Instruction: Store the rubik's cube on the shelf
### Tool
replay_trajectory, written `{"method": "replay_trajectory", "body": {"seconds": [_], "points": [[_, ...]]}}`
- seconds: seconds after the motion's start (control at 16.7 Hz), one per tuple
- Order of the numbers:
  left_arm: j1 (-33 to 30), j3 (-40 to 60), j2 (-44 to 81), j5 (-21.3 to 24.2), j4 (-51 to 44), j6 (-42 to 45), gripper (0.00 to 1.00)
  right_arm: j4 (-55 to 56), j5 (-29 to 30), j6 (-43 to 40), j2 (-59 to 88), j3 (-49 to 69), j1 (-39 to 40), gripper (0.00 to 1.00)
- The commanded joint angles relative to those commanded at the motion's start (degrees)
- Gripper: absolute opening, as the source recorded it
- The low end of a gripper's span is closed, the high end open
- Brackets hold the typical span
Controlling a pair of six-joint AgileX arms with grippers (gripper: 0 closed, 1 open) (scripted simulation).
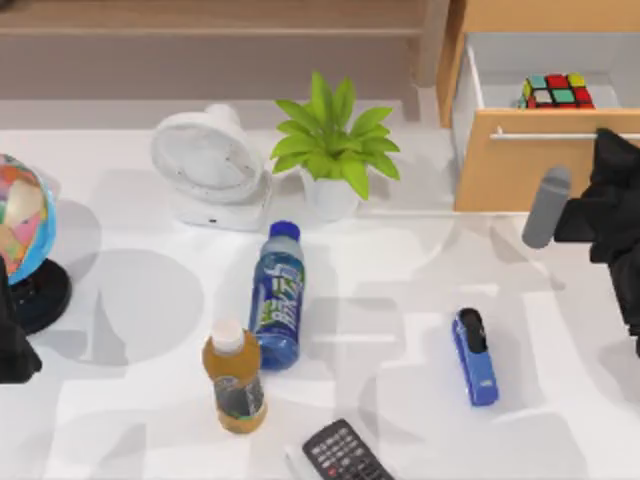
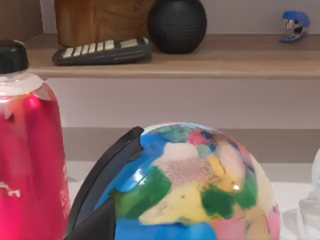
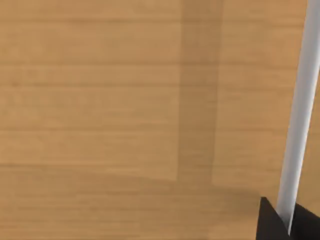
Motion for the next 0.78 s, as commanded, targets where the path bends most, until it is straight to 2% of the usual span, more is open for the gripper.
{"method": "replay_trajectory", "body": {"seconds": [0.3,0.78], "points": [[0.0,0.0,0.0,0.0,0.0,0.0,1.0,0.7,0.2,-0.1,-0.3,-0.7,0.0,0.0],[0.0,0.0,0.0,0.0,0.0,0.0,1.0,10.0,4.0,0.1,-3.7,-13.8,3.9,0.0]]}}
